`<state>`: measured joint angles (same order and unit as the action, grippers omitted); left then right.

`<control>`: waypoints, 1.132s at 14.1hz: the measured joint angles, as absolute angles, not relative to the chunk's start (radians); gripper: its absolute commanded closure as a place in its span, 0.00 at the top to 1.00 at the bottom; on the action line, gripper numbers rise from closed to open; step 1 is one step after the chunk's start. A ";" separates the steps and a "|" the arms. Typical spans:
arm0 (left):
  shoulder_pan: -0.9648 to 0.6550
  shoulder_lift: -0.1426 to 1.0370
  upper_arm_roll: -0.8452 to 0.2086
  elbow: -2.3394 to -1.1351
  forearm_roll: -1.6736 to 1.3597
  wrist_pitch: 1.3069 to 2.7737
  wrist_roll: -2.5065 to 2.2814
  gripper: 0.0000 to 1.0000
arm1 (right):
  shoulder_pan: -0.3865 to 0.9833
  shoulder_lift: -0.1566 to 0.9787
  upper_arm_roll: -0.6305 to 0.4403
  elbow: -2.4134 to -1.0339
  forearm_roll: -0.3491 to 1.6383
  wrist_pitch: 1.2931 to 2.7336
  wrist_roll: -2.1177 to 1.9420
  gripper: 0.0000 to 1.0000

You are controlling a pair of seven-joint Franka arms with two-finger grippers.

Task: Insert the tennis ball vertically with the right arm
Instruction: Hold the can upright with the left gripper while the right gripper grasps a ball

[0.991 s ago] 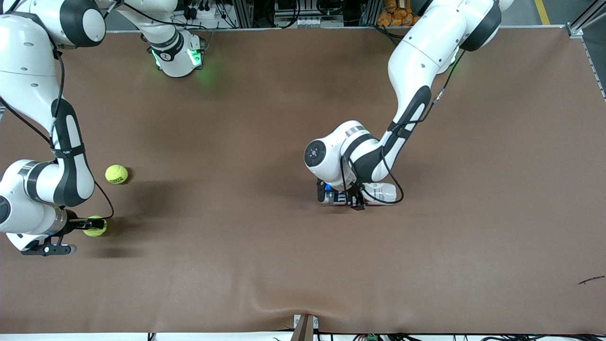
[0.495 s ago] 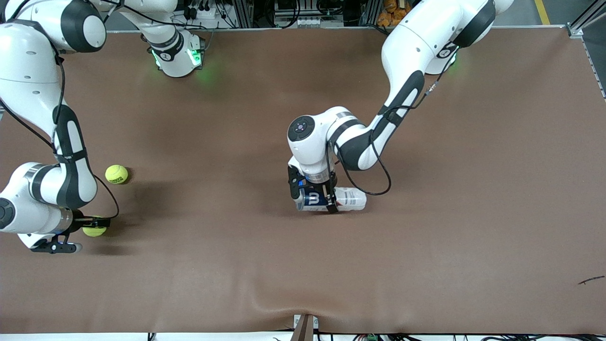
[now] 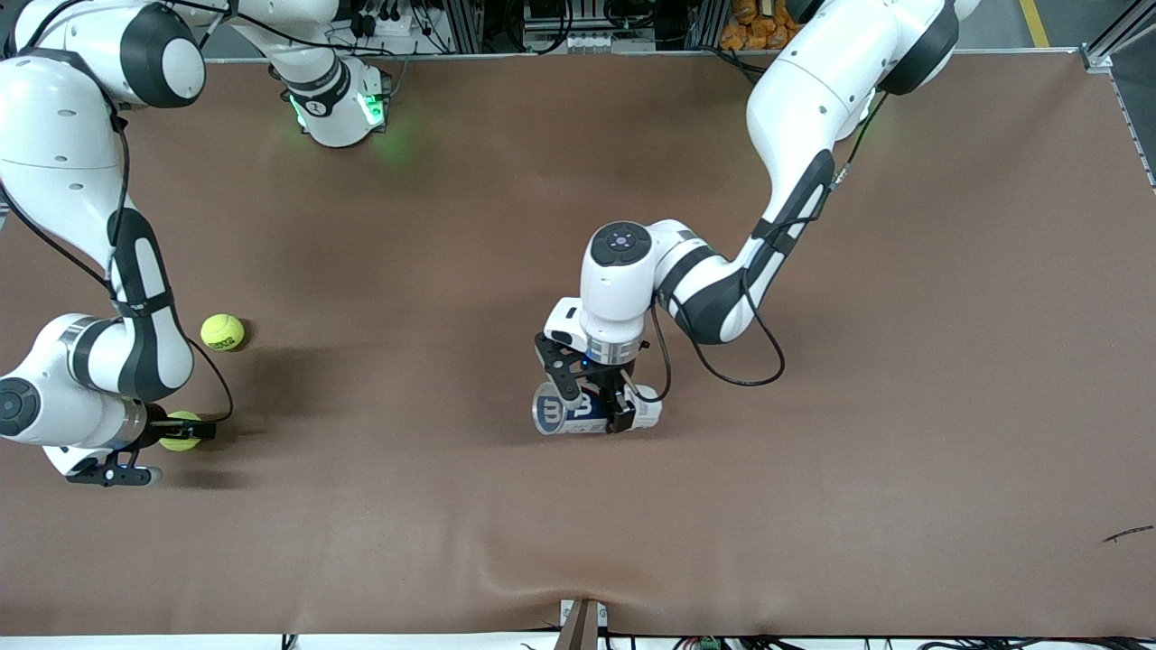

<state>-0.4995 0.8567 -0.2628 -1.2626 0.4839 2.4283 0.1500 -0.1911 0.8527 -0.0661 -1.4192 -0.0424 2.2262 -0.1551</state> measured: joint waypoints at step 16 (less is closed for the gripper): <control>-0.490 0.914 -0.303 -1.387 0.319 3.252 0.070 0.71 | -0.185 0.784 -0.045 -1.358 0.092 2.048 -0.150 0.54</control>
